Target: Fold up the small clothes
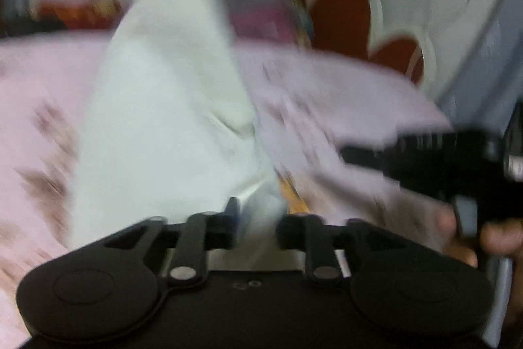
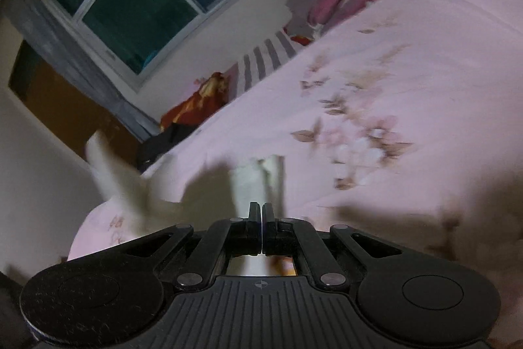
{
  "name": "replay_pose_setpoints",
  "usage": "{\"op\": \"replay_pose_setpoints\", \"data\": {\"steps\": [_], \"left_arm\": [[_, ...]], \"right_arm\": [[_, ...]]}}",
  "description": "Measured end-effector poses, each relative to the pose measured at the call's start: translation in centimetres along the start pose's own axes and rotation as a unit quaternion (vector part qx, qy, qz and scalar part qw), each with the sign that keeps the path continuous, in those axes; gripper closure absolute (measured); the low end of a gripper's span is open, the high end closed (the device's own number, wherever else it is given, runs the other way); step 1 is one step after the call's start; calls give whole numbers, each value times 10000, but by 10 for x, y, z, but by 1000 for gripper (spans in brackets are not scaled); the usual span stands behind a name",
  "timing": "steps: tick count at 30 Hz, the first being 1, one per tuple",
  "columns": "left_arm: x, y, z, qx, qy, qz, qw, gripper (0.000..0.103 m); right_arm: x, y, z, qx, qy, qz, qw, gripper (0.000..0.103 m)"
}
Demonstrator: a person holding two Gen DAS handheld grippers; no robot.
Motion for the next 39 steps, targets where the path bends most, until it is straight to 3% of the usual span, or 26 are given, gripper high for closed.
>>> {"op": "replay_pose_setpoints", "data": {"steps": [1,2,4,6,9,12,20,24,27,29,31,33,36,39], "left_arm": [[-3,2,2,37,132,114,9998,65],[-1,1,10,-120,306,267,9991,65],[17,-11,26,-431,253,472,9976,64],[48,-24,39,-702,-101,571,9958,64],[92,-33,38,-739,-575,798,9924,65],[119,-31,32,-657,-694,973,9907,68],[121,-23,13,-392,-442,910,9941,68],[125,-14,2,11,-631,511,9967,65],[125,-15,11,-129,-479,453,9977,67],[130,-17,12,-245,-325,520,9978,67],[132,-19,9,-241,-263,499,9981,67],[133,-21,6,-212,-212,396,9988,67],[131,-24,7,-220,-65,299,9993,67],[123,-26,10,-195,246,222,9993,67]], "right_arm": [[-5,-2,2,-49,281,58,9996,33],[-9,-4,8,-225,422,140,9988,17],[-12,-6,16,-287,123,124,9994,23],[-11,-5,12,-91,-115,30,9999,49],[2,0,-1,179,-481,-11,9987,51],[17,10,-16,413,-654,128,9969,51],[40,43,-58,956,-498,394,9934,51],[40,51,-69,1013,-310,456,9933,51],[50,49,-61,830,-434,547,9941,51],[53,54,-70,1007,-201,713,9922,51],[52,60,-78,1084,-77,686,9917,57],[57,60,-82,1106,55,765,9909,91],[67,65,-83,1107,207,1047,9881,92],[73,58,-67,965,71,960,9907,93]]}}
Point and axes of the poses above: each gripper's, at about its wrist camera, not at the fingertips, and z roughly against the way its jaws point, x to its left, y to its underside, the point moved 2 cm from there along -z, roughly the way its jaws point, and after that the axes turned 9 degrees about -x, right-handed, at the moved point
